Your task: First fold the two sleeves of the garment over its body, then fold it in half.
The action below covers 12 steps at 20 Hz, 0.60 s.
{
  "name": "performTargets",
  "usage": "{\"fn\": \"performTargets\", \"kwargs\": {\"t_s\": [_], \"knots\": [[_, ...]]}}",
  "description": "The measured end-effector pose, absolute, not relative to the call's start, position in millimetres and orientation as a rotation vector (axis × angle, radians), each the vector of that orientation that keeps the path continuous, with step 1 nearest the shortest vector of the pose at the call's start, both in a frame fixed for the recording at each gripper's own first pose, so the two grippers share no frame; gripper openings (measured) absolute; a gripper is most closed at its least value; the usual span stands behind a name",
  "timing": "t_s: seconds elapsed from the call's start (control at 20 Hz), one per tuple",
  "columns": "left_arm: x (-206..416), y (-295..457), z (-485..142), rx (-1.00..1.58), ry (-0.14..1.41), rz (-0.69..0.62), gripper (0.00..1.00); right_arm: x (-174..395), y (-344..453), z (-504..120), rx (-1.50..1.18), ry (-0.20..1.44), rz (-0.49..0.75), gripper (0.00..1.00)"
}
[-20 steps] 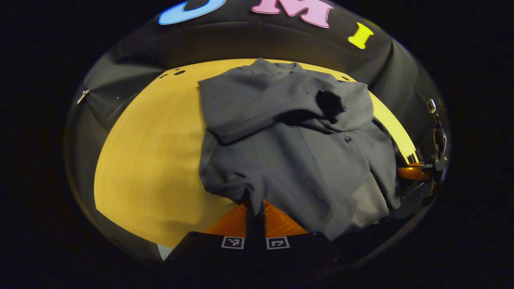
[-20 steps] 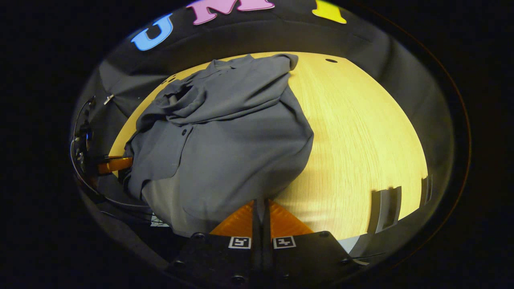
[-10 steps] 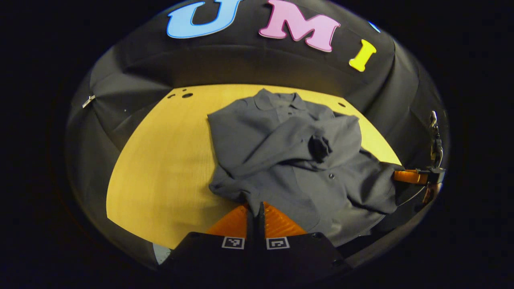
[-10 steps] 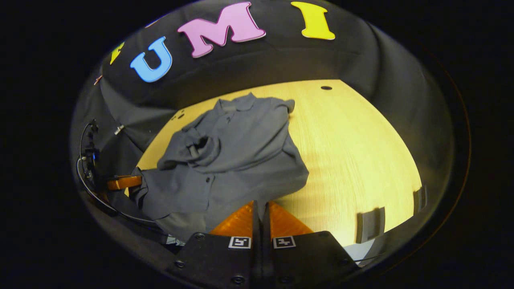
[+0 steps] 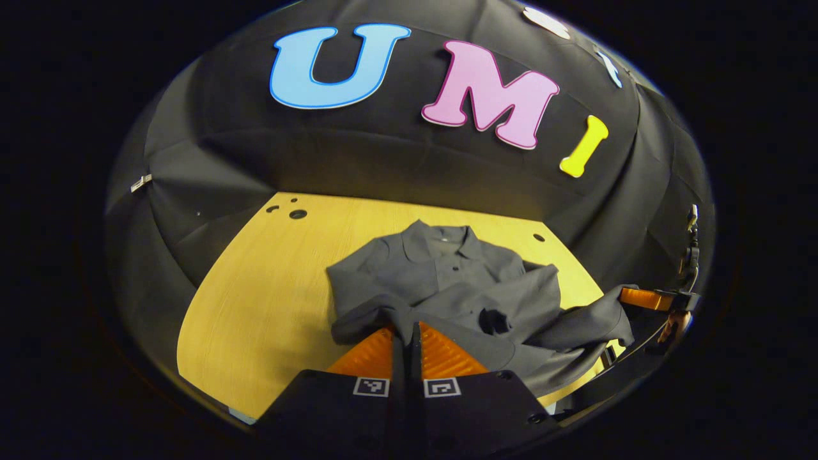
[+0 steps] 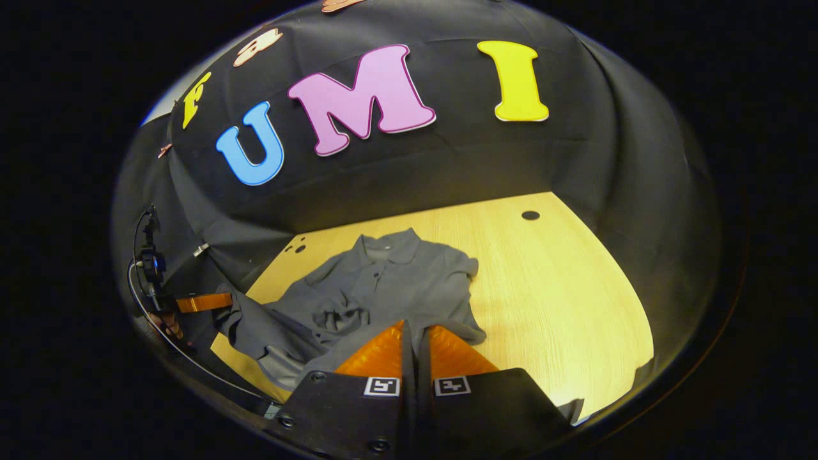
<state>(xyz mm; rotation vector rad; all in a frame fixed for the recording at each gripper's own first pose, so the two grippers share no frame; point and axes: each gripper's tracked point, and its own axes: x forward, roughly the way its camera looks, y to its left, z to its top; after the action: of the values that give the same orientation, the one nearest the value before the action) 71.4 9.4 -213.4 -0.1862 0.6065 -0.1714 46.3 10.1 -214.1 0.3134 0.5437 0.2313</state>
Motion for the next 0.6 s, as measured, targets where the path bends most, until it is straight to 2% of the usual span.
{"fn": "performTargets", "kwargs": {"t_s": [0.15,0.2,0.25,0.6], "knots": [[103.7,9.1,-201.7,-0.191,0.579,-0.171,0.05,80.3,9.4,-202.3,0.308,0.507,0.23,0.05],[113.9,9.6,-198.1,-0.194,0.571,-0.171,0.02,90.8,8.5,-199.1,0.306,0.495,0.228,0.05],[124.6,10.0,-194.2,-0.195,0.562,-0.172,0.05,101.0,7.9,-196.7,0.304,0.487,0.226,0.05],[186.3,22.6,-194.1,-0.178,0.539,-0.146,0.05,164.8,-3.1,-193.1,0.291,0.457,0.202,0.05]]}}
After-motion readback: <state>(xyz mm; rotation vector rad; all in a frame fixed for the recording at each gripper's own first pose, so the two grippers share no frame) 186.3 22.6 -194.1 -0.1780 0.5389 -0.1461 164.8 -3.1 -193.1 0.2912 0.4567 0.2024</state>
